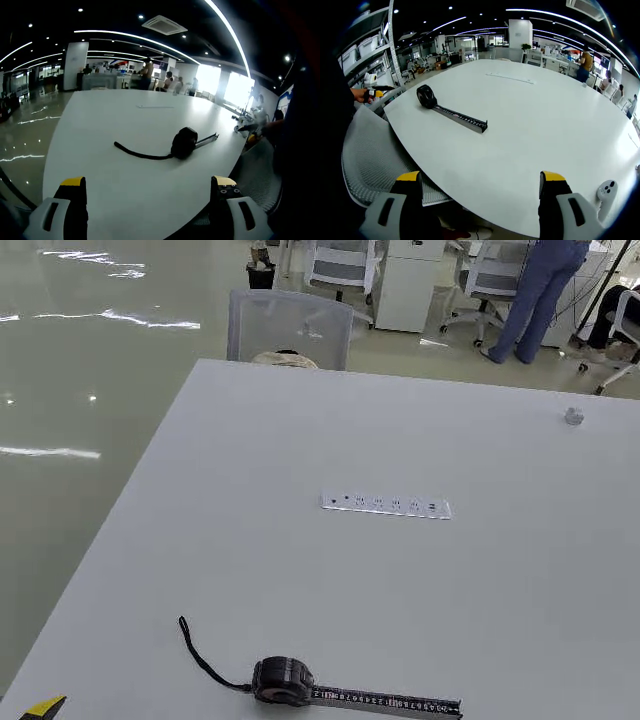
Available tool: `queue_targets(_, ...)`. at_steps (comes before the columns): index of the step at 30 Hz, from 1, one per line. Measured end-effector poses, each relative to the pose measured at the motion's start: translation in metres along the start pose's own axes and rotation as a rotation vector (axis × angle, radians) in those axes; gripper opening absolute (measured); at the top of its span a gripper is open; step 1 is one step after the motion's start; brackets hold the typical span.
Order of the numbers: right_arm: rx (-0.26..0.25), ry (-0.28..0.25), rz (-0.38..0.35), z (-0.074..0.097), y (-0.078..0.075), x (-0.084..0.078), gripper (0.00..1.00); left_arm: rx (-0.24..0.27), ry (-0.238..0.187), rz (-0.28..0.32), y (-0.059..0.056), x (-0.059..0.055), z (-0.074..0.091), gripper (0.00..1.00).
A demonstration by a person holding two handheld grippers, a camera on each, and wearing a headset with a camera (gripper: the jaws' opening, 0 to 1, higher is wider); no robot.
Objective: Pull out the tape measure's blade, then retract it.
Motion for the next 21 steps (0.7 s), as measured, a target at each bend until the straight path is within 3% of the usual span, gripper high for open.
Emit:
queue_targets(6, -0.01, -0.006, -0.01, 0.003, -0.001, -0.001, 1.0, -0.021, 0.009, -0.002, 0.0, 0.009, -0.008, 1.0)
queue_targets(21, -0.026, -0.004, -0.031, 0.002, -0.003, -0.009, 1.0, -0.036, 0.022, -0.018, 0.001, 0.011, -0.014, 1.0)
Point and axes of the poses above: the centre of the closed fingertips' face, and the gripper's own axes: z roughly backward along the fingers, y roughly to its left, x roughly out of its top, the point moved 7 cm from there along z, roughly backward along the fingers, and after that the axes turned 15 degrees about -x, right-handed, at the moved point
